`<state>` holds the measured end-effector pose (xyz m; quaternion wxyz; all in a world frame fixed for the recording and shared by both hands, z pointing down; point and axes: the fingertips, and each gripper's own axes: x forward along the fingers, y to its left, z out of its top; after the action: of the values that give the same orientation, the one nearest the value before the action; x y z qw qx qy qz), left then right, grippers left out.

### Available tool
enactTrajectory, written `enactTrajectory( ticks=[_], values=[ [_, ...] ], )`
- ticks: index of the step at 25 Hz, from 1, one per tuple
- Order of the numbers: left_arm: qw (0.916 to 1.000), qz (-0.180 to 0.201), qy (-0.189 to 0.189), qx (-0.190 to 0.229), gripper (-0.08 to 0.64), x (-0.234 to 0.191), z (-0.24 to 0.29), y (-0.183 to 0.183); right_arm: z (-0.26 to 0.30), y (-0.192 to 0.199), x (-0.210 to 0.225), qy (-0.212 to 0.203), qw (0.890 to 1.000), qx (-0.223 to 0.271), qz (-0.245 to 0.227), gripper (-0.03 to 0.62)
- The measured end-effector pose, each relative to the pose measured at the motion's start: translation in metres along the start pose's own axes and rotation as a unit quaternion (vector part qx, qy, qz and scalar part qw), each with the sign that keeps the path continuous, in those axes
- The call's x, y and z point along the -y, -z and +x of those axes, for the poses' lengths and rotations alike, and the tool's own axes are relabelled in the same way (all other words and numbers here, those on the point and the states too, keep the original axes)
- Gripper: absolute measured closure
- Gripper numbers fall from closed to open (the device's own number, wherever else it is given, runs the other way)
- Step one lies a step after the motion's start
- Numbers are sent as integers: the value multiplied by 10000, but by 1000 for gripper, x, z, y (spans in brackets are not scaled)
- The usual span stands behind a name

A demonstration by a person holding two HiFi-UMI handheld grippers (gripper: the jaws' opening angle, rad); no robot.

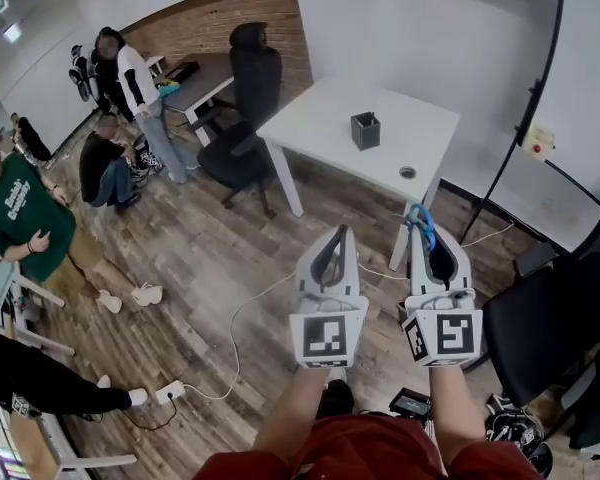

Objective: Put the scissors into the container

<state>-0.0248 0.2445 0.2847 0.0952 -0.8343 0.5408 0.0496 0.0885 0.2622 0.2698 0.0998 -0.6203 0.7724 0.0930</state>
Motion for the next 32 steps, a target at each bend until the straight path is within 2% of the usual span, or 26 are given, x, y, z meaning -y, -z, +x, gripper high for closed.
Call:
enactTrajectory(
  ticks=[7, 21, 27, 32],
  values=[
    [9998, -199, 84, 46, 548, -32, 50, 6, 55, 9, 3, 121, 9999, -37, -51, 538],
    [9993, -273, 231, 133, 548, -112, 117, 24, 152, 31, -20, 286, 9994, 15, -180, 538],
    [9989, -224, 366, 167, 548, -124, 141, 33, 174, 35, -16, 420, 9989, 66, -218, 538],
    [9984, -360, 401, 141, 548, -124, 163, 42, 190, 45, -1, 513, 9984, 65, -215, 538]
  ],
)
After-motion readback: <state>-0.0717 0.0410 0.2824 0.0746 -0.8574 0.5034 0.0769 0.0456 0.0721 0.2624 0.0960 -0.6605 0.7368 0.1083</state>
